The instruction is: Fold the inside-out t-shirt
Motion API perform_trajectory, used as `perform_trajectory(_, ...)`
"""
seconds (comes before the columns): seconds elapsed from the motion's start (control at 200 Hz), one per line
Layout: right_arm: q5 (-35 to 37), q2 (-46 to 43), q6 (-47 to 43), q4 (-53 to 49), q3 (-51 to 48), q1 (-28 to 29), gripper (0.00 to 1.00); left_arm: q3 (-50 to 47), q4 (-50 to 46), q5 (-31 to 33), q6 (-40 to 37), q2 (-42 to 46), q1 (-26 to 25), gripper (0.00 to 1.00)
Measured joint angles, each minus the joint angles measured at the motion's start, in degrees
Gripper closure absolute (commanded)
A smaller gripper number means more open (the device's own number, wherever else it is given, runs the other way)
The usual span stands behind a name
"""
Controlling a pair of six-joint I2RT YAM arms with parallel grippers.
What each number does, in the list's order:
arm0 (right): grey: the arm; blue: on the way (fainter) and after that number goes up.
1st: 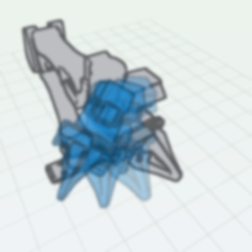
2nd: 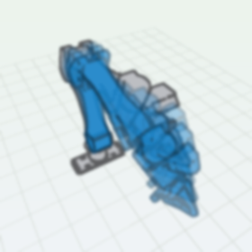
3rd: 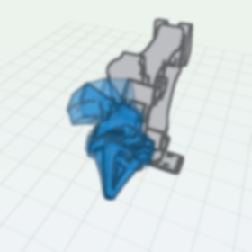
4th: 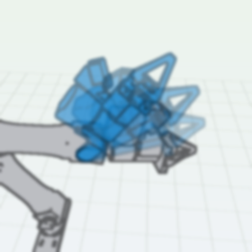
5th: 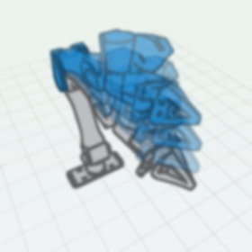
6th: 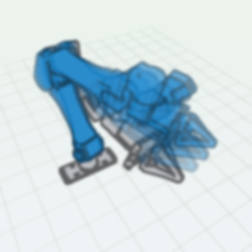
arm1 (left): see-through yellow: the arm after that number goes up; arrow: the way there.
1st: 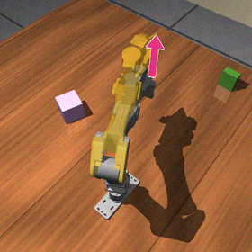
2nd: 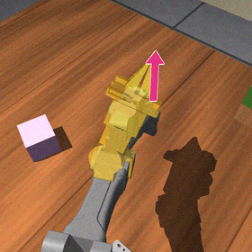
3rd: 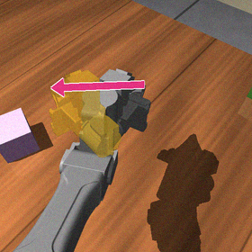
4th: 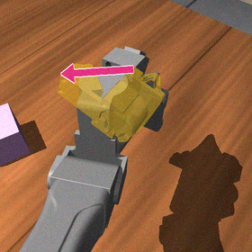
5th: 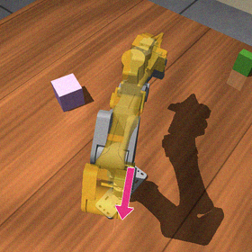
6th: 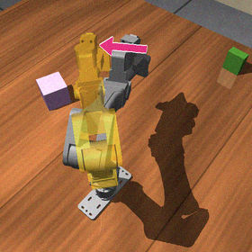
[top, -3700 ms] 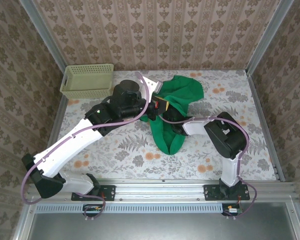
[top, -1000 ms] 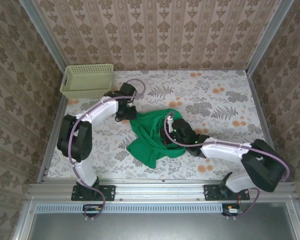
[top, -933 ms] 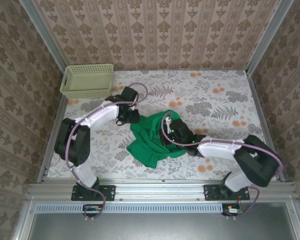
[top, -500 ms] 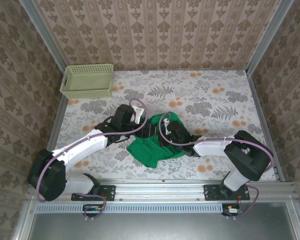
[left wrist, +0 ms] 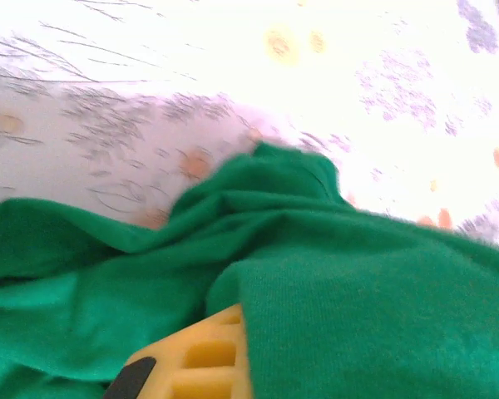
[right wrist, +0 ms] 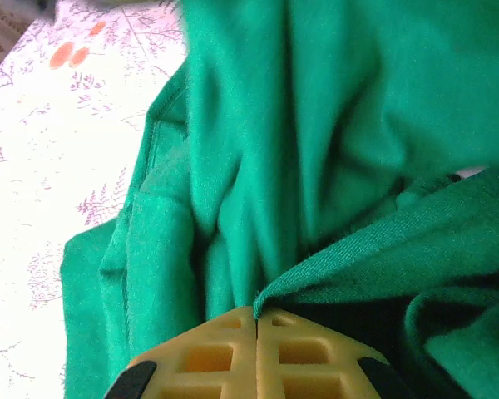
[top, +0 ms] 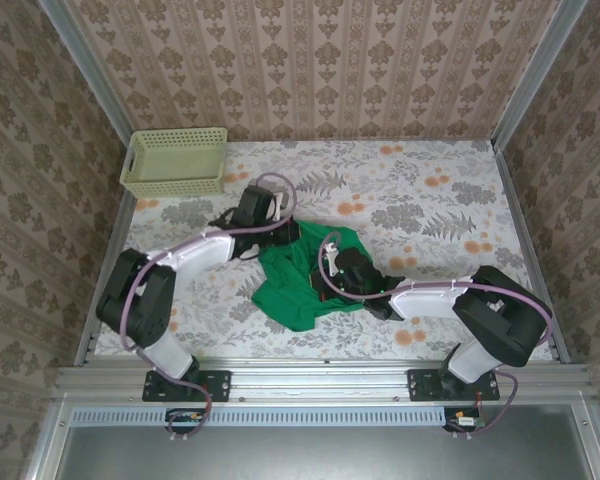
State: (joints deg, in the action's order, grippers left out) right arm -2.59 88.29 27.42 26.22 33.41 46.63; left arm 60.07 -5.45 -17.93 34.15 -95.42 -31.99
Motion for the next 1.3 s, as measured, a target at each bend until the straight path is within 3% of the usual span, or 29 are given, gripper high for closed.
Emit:
perform_trajectory(0.17,-0.5,-3.48,0.0,-0.48,-0.24,0.48,1.0,16.61,-12.35,5.31,-0.28,-13.11,1.55,1.0)
perform_trajectory(0.355,1.49,-15.34,-0.04,-3.56,-0.31,0.5,1.0,17.27,-22.29,8.61,-1.57,-18.8,1.51,0.9)
perform_trajectory(0.51,5.38,-21.35,-0.04,-5.73,-0.31,0.5,1.0,17.49,-24.83,9.84,-4.55,-18.08,0.46,0.76)
perform_trajectory(0.64,8.39,-21.92,0.68,-7.06,-1.01,-0.74,1.0,12.92,-22.97,8.55,-6.58,-13.75,-1.18,0.6)
perform_trajectory(0.84,9.97,-20.5,2.82,-8.48,-2.38,-3.15,1.0,-1.22,-17.22,5.97,-5.95,1.84,-4.02,0.31)
perform_trajectory(0.92,9.94,-19.67,3.02,-8.83,-2.38,-3.41,1.0,-6.16,-13.99,5.7,-4.63,7.67,-5.88,0.24)
perform_trajectory(1.015,9.84,-19.98,3.02,-9.38,-2.29,-3.89,1.0,-10.58,-11.13,5.18,-3.17,11.5,-7.82,0.3)
perform_trajectory(1.14,9.66,-23.56,2.8,-12.35,-1.97,-5.05,1.0,-13.38,-9.73,5.09,-1.42,9.4,-7.67,0.41)
perform_trajectory(1.3,8.92,-32.41,2.29,-18.49,0.85,-7.45,1.0,-15.47,-9.53,4.66,-0.2,5.49,-3.15,0.75)
